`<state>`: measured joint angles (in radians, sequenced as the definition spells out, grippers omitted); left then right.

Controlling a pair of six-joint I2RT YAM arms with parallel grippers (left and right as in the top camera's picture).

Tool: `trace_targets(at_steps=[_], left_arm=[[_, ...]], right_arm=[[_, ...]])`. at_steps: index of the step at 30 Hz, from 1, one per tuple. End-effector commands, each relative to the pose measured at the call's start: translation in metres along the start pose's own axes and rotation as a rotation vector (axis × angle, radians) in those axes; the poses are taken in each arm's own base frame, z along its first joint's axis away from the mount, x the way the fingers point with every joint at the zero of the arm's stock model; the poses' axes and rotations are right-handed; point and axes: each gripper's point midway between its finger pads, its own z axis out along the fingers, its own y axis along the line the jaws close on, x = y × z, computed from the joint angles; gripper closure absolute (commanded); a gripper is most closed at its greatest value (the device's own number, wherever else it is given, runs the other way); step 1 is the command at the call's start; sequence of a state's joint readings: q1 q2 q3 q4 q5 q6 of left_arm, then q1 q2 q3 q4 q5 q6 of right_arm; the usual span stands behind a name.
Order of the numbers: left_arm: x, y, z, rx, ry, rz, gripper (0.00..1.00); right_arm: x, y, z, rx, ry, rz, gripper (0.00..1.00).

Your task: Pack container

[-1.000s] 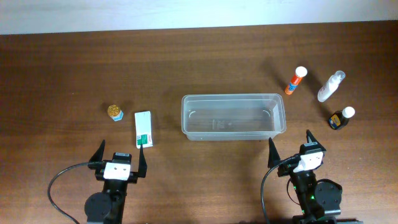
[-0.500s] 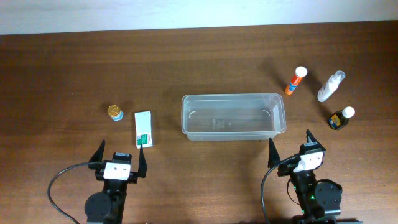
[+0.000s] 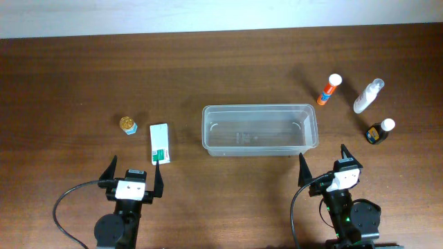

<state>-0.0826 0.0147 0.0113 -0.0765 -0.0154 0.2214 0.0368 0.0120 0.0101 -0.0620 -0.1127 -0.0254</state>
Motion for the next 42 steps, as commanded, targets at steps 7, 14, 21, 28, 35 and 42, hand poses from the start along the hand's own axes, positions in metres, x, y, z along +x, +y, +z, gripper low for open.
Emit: trace_targets(at_steps=[7,14,21,28,35,42], left_arm=[[0.001,0.002,0.000,-0.011,0.002,0.012,0.01],[0.001,0.002,0.000,-0.011,0.002,0.012,0.01],[0.001,0.002,0.000,-0.011,0.002,0.012,0.01],[0.001,0.002,0.000,-0.011,0.002,0.012,0.01],[0.001,0.002,0.000,-0.011,0.002,0.012,0.01],[0.001,0.002,0.000,-0.011,0.002,0.012,0.01]], right_arm=[[-0.003,0.008,0.000,-0.041,-0.016,0.031,0.02],[-0.054,0.019,-0.011,-0.106,-0.141,0.010,0.02],[-0.136,-0.036,-0.049,0.230,-0.168,-0.054,0.02],[-0.179,-0.092,-0.086,0.579,0.040,-0.058,0.02],[-0.216,-0.115,-0.073,0.706,0.258,-0.124,0.01],[-0.217,-0.130,-0.042,0.700,0.506,-0.131,0.01]])
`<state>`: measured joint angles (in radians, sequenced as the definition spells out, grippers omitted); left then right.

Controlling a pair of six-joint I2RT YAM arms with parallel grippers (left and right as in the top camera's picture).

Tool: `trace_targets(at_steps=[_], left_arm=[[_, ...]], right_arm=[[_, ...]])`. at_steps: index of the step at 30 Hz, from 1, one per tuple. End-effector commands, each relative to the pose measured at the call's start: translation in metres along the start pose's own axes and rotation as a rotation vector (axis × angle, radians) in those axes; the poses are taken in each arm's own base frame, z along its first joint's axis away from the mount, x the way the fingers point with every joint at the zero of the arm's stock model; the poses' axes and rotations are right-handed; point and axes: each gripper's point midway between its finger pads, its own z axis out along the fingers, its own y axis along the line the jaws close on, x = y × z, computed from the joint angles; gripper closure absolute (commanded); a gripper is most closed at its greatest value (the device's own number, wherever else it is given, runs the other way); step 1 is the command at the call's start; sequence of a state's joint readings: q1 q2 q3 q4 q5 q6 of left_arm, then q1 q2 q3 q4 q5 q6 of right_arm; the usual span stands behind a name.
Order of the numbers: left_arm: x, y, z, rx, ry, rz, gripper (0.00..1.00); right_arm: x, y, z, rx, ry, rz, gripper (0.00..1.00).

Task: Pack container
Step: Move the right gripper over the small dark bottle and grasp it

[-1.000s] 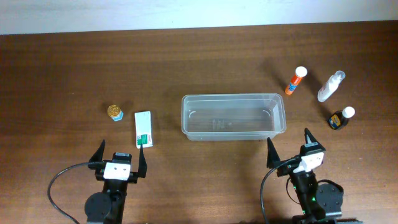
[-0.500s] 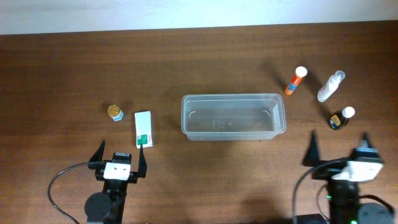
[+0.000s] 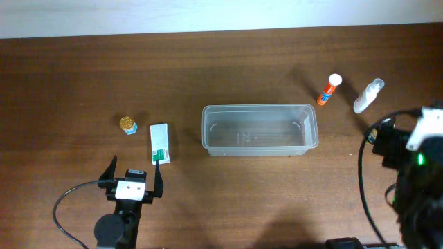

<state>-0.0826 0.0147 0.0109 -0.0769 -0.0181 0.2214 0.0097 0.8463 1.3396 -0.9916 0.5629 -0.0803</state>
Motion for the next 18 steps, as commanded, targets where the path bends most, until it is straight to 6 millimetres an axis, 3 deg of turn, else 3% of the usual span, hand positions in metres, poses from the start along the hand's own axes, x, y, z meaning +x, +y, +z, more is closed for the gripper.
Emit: trace_targets(at_steps=[1,5,7,8,13,15,18], left_arm=[[0.001,0.002,0.000,-0.009,0.000,0.012,0.01],[0.001,0.002,0.000,-0.009,0.000,0.012,0.01],[0.001,0.002,0.000,-0.009,0.000,0.012,0.01],[0.001,0.002,0.000,-0.009,0.000,0.012,0.01],[0.001,0.002,0.000,-0.009,0.000,0.012,0.01],[0.001,0.002,0.000,-0.009,0.000,0.012,0.01],[0.001,0.002,0.000,-0.009,0.000,0.012,0.01]], right_arm=[[-0.011,-0.002,0.016,-0.011,0.060,-0.017,0.01],[-0.004,0.014,0.047,-0.246,0.165,-0.025,0.01],[0.010,0.006,0.065,-0.278,0.243,0.039,0.01],[0.028,-0.004,0.083,-0.287,0.327,0.102,0.01],[0.076,-0.026,0.126,-0.264,0.531,0.217,0.02],[0.090,-0.026,0.140,-0.273,0.586,0.231,0.02],[0.104,-0.009,0.158,-0.356,0.652,0.260,0.02]])
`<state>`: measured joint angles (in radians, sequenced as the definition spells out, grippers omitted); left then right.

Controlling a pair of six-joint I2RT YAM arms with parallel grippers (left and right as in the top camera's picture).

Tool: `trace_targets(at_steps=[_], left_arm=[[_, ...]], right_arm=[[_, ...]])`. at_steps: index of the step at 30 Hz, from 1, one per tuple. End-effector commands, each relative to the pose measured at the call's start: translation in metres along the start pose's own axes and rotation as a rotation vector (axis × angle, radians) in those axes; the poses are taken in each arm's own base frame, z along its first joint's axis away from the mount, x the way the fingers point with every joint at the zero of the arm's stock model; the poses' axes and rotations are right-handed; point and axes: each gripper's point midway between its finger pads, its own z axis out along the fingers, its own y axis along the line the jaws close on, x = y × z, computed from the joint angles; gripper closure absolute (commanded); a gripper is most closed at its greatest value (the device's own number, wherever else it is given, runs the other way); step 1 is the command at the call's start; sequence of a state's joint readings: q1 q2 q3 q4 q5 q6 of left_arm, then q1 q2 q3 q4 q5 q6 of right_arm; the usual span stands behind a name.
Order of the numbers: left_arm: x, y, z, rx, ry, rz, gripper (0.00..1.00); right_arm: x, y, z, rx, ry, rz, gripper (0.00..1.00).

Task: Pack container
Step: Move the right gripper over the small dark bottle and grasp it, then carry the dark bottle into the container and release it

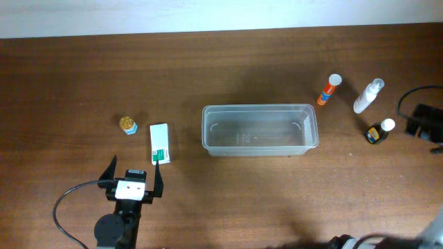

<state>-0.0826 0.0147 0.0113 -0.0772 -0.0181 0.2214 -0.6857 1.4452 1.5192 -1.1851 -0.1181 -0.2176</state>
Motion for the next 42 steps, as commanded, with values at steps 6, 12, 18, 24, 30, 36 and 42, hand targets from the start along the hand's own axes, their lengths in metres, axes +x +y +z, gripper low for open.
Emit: trace_targets(at_steps=[6,12,18,24,30,36,42], left_arm=[[0.001,0.002,0.000,-0.009,0.000,0.012,0.01],[0.001,0.002,0.000,-0.009,0.000,0.012,0.01],[0.001,0.002,0.000,-0.009,0.000,0.012,0.01],[0.001,0.002,0.000,-0.009,0.000,0.012,0.01],[0.001,0.002,0.000,-0.009,0.000,0.012,0.01],[0.001,0.002,0.000,-0.009,0.000,0.012,0.01],[0.001,0.002,0.000,-0.009,0.000,0.012,0.01]], right_arm=[[-0.011,0.012,0.072,-0.160,0.097,0.012,0.02],[-0.014,0.021,0.112,-0.240,0.123,-0.055,0.02],[-0.015,0.037,0.134,-0.277,0.122,-0.274,0.02],[-0.023,0.046,0.141,-0.225,0.100,-0.450,0.02],[-0.015,0.044,0.155,-0.232,0.133,-0.496,0.02],[-0.002,0.044,0.172,-0.255,0.194,-0.485,0.01],[0.014,0.042,0.184,-0.262,0.264,-0.476,0.12]])
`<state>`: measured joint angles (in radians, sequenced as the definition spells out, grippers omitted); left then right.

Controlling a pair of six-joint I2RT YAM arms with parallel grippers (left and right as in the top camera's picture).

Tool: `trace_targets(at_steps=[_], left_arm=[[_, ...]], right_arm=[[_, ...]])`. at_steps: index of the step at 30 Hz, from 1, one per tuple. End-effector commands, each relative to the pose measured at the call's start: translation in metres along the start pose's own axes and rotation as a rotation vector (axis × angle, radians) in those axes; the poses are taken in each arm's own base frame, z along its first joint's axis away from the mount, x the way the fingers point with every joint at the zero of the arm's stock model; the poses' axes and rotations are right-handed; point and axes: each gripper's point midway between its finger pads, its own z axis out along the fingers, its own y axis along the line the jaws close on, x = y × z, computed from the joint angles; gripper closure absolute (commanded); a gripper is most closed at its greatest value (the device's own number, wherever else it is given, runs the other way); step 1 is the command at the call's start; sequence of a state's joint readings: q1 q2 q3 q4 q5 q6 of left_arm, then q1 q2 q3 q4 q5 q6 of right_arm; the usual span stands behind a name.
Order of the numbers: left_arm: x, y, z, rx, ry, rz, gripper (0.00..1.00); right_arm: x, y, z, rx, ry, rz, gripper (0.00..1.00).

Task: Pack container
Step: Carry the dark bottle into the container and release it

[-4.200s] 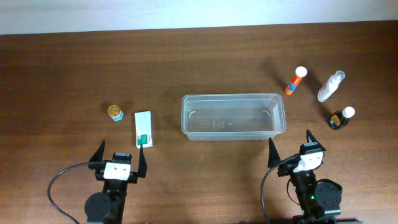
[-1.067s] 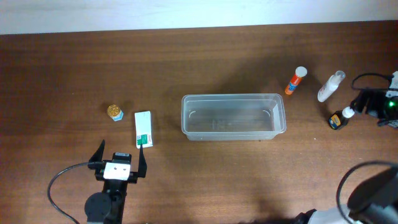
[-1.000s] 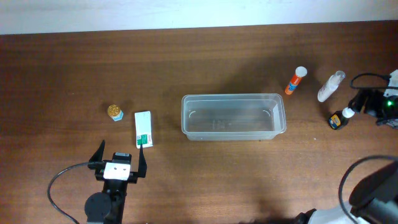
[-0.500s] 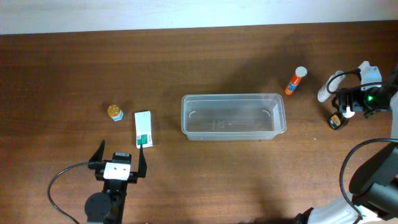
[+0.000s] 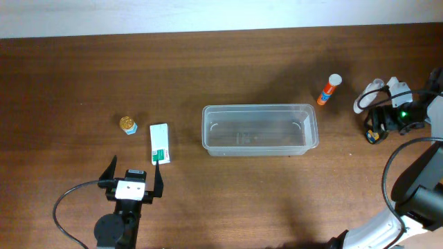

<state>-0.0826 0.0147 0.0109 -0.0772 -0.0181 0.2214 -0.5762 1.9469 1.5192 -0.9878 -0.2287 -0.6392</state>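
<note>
The clear plastic container (image 5: pixel 259 130) stands empty at the table's middle. Right of it lie an orange glue stick (image 5: pixel 329 90) and a white spray bottle (image 5: pixel 363 99). A small dark bottle (image 5: pixel 372 134) sits just below the spray bottle, its cap hidden under my right gripper (image 5: pixel 378 116). That gripper reaches in from the right edge; its jaws are not clear. On the left lie a green-and-white box (image 5: pixel 160 143) and a small gold-lidded jar (image 5: pixel 128 124). My left gripper (image 5: pixel 133 174) rests open at the front left, just below the box.
The right arm's cable loops across the front right corner (image 5: pixel 405 180). The back wall edge runs along the top of the overhead view.
My right gripper was at the table's far right edge, apart from the bottles. Now it sits over the small dark bottle, covering its white cap. The left arm has not moved.
My right gripper first rested open at the front right, below the container's corner. Then the arm was up at the right edge, covering the dark bottle. After that it was further right, with all three right-hand items in view. Now it is over the dark bottle.
</note>
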Motion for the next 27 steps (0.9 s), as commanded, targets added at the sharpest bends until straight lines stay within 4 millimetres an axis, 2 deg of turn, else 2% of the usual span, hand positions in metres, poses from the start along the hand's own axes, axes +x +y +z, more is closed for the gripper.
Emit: trace_targets(at_steps=[1,7,10,20,25,27], left_arm=[[0.0006,0.0017,-0.0004,-0.009,0.000,0.012,0.01],[0.0006,0.0017,-0.0004,-0.009,0.000,0.012,0.01],[0.0006,0.0017,-0.0004,-0.009,0.000,0.012,0.01],[0.0006,0.0017,-0.0004,-0.009,0.000,0.012,0.01],[0.0006,0.0017,-0.0004,-0.009,0.000,0.012,0.01],[0.0006,0.0017,-0.0004,-0.009,0.000,0.012,0.01]], right_arm=[[0.0066,-0.0022,0.0100,-0.006,0.041,-0.002,0.14],[0.0111,-0.0008,0.0139,-0.016,0.061,0.006,0.28],[0.0119,-0.0003,0.0139,-0.019,0.064,0.007,0.41],[0.0150,-0.0028,0.0137,-0.001,0.081,0.064,0.53],[0.0156,-0.0025,0.0136,-0.001,0.084,0.067,0.67],[0.0155,-0.0024,0.0136,-0.001,0.083,0.073,0.67]])
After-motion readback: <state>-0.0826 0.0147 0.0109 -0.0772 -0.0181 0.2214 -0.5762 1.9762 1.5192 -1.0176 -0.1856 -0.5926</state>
